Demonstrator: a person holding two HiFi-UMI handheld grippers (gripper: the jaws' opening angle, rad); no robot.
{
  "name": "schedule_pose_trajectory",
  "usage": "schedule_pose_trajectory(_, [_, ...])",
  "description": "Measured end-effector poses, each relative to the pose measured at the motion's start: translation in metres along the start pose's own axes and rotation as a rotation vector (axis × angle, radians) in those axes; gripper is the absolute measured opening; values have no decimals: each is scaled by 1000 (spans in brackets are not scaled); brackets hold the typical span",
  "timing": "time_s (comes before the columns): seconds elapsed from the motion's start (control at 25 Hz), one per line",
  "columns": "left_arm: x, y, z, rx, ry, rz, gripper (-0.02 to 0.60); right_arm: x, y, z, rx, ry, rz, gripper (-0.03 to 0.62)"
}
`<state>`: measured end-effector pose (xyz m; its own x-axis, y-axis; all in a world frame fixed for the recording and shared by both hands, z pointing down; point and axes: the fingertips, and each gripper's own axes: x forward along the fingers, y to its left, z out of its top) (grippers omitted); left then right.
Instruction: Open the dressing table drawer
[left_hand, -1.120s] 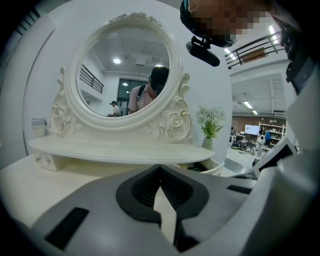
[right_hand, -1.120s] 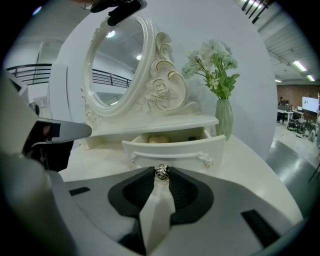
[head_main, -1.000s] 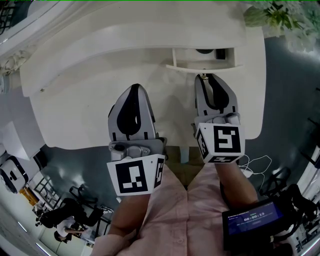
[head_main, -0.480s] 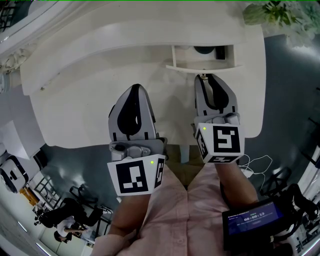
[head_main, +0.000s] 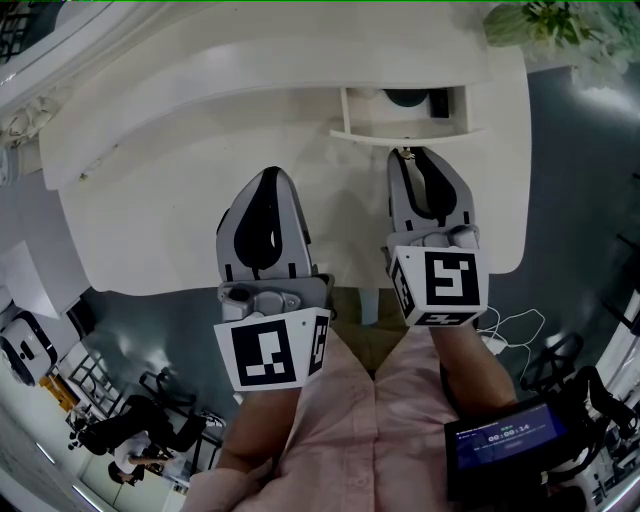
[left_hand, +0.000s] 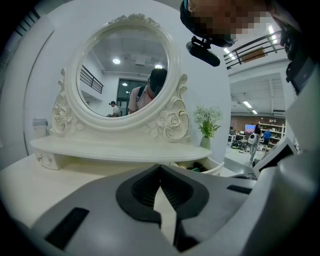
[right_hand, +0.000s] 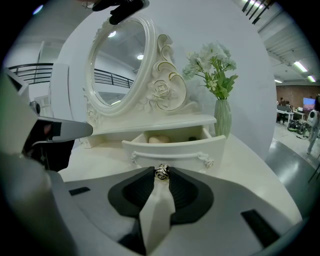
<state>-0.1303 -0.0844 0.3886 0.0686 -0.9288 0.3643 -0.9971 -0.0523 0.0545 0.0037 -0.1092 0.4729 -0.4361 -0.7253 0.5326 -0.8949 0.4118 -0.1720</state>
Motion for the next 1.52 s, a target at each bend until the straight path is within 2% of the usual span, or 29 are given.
schedule_pose_trajectory(1.52, [-2,-3,0,6,-2,-3,21,-2,1,-4,-3,8,2,103])
